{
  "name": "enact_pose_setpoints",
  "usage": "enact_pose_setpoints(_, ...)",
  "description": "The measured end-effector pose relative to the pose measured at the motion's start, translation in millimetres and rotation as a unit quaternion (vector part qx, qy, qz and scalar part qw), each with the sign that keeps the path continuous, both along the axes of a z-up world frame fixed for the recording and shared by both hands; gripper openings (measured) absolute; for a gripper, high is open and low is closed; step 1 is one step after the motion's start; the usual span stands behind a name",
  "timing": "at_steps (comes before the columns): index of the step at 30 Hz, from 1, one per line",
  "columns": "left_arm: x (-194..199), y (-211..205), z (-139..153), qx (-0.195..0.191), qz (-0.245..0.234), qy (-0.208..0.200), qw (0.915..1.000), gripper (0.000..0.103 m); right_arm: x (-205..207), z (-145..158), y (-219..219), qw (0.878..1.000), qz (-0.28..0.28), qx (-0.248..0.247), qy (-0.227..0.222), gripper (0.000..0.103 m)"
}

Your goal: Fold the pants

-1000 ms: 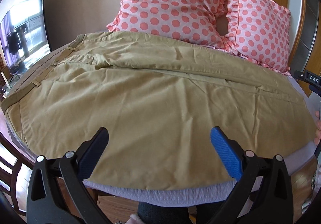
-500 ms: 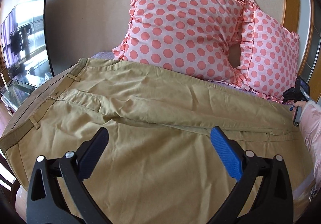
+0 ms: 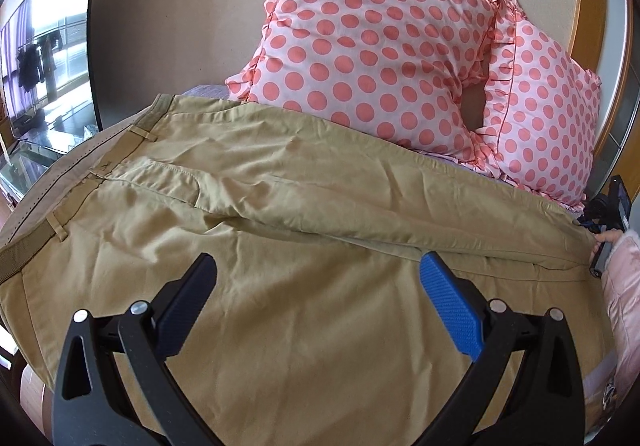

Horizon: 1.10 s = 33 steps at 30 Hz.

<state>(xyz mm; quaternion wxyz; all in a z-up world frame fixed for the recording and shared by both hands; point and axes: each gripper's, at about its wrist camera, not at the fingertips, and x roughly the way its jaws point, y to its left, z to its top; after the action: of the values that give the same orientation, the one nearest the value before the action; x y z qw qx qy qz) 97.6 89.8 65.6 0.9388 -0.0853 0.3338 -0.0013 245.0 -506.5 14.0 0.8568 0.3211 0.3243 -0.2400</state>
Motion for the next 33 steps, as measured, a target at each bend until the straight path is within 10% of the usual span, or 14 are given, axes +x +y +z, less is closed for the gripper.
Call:
enact_pose_setpoints(7,-6,10,7,-0.031,-0.011,-0.023,0.9992,0.101,-167,17,34,0.992,0.032,0.050,-0.111,0.004)
enact_pose_setpoints(13,16,22,16,-0.080,-0.047,-0.024,0.9954,0.101,-183,-9,30,0.989,0.023,0.120,-0.086,0.011)
enact_pose_setpoints(17,22,42,20,-0.120,-0.069,-0.027,0.9900,0.101,-194,-27,24,0.986,0.014,0.151,-0.069,0.045)
enact_pose_setpoints(20,27,56,22,-0.133,-0.062,-0.027,0.9888,0.101,-193,-39,19,0.983,0.002,0.170,-0.065,0.046)
enact_pose_setpoints(22,33,60,23,-0.121,-0.057,-0.029,0.9906,0.101,-191,-44,15,0.981,-0.002,0.176,-0.086,0.044)
enact_pose_setpoints(24,44,62,23,-0.115,-0.063,-0.027,0.9910,0.101,-187,-48,11,0.977,0.011,0.185,-0.106,0.002)
enact_pose_setpoints(33,155,67,-3,-0.170,-0.045,0.075,0.9814,0.085,-225,-27,-1,0.958,0.022,0.183,-0.221,0.002)
